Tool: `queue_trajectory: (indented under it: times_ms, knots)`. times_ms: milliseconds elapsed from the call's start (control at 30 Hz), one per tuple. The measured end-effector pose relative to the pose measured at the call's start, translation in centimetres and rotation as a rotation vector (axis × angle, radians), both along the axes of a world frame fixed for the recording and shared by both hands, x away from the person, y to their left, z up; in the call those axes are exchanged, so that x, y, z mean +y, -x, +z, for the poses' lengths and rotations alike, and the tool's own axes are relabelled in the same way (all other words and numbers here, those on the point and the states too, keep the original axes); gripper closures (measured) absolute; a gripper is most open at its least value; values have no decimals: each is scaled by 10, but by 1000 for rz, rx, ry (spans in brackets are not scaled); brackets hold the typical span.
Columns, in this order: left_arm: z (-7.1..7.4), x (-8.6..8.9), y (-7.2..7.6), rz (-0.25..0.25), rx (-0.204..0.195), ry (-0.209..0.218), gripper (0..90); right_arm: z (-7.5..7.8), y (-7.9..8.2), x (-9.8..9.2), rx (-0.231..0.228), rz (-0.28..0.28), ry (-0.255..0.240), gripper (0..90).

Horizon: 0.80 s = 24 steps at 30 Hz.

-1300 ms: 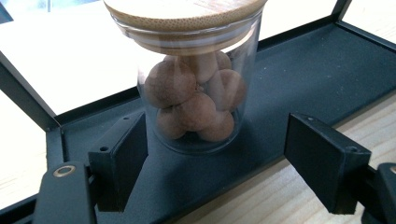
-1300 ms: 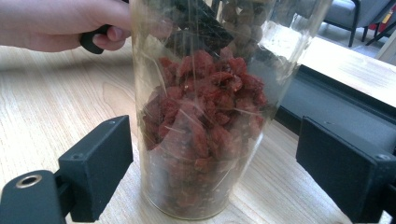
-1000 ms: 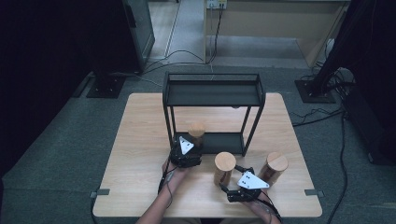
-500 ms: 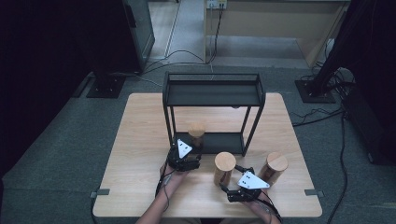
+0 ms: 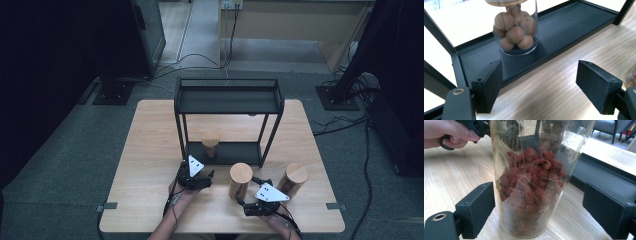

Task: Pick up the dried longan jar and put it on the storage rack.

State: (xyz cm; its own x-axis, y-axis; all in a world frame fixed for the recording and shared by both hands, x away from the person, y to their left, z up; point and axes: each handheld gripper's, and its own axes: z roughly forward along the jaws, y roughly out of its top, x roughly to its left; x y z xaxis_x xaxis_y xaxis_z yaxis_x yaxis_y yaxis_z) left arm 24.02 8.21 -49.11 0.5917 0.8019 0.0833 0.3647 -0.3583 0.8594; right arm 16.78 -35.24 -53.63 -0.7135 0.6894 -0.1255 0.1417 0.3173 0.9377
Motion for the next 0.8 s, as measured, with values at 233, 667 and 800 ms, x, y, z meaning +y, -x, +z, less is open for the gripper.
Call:
queue_trajectory:
  times_ms: [233, 667, 800]
  knots:
    - [-1, 4, 3, -9, 12, 7, 218, 0, 0, 1, -4, 1, 6, 107]
    - [2, 21, 5, -31, 24, 31, 218, 0, 1, 2, -6, 2, 9, 106]
    - [5, 24, 10, -57, 17, 14, 218, 1, 1, 2, -6, 2, 15, 107]
